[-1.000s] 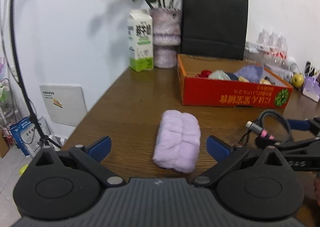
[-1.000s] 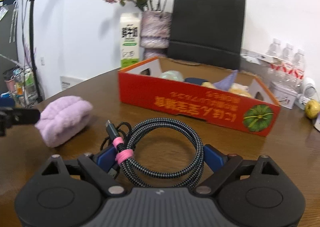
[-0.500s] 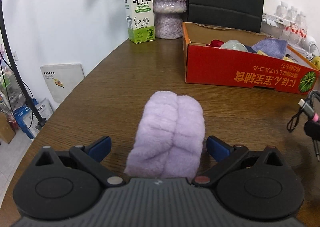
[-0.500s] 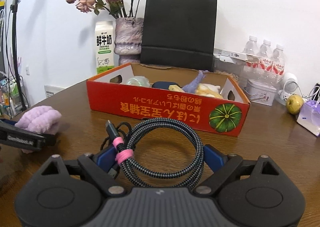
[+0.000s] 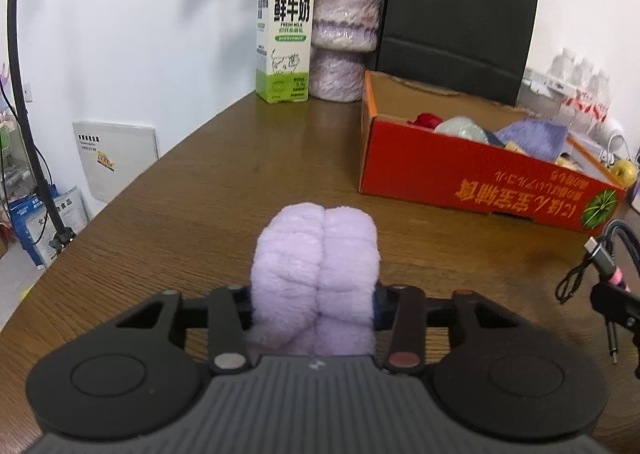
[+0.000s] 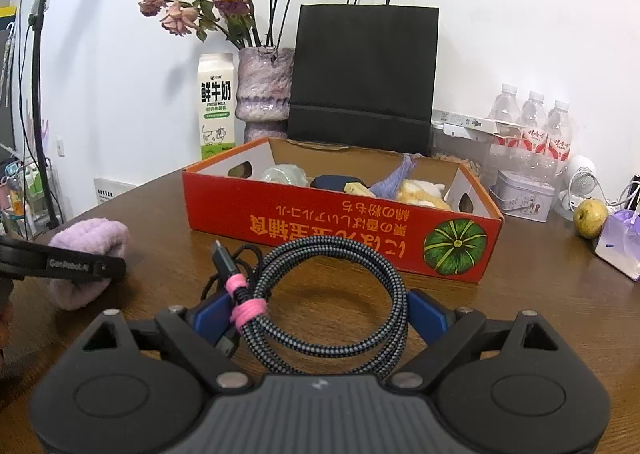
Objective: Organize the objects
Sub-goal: 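Grasp the pink fluffy towel with the left tool while the right tool holds the cable, then carry the towel with the left tool while the right tool carries the cable over the box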
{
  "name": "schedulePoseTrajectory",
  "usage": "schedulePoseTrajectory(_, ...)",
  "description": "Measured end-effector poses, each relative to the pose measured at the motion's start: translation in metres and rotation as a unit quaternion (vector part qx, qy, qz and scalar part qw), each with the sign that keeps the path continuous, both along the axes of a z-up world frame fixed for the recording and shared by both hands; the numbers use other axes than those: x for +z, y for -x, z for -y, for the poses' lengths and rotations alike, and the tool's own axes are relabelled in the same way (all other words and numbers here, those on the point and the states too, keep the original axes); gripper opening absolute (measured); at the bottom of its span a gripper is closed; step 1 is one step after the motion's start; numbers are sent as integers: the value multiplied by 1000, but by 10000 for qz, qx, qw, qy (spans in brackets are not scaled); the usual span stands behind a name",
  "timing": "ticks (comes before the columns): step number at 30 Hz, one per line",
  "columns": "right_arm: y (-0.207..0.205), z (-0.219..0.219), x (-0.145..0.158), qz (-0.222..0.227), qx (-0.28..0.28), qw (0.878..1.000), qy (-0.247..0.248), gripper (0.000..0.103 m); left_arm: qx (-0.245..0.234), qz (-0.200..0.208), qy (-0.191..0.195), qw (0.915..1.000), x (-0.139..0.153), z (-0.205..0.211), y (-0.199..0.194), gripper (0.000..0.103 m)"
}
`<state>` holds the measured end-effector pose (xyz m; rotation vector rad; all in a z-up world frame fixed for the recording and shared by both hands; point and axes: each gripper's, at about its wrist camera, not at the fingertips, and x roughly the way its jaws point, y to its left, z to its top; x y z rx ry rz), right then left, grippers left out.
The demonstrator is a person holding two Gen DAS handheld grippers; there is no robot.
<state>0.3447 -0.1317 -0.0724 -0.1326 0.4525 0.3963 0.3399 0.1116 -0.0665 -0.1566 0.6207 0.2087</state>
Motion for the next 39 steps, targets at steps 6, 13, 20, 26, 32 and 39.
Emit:
schedulePoseTrajectory(6,2,1,2,74,-9,10000,-54,92,-155,205,-25,9997,5,13,10,39)
schedulePoseTrajectory(13,5,4,5,157,-47,9998,-134,92,-333,429,-51,9985,12,35,21,39)
schedulePoseTrajectory(20,8,10,12,295,-105,9992,-265,92,-353,607,-106,9975,18,53,26,39)
schedulePoseTrajectory(26,8,17,18,408,-175,9982,-394,92,-320,763,-110,9965,25,67,28,39)
schedulePoseTrajectory(32,5,24,25,526,-281,9971,-466,92,-267,883,-39,9957,34,77,24,39)
schedulePoseTrajectory(39,-5,30,37,627,-322,9957,-593,92,-323,947,-3,9950,46,88,10,39)
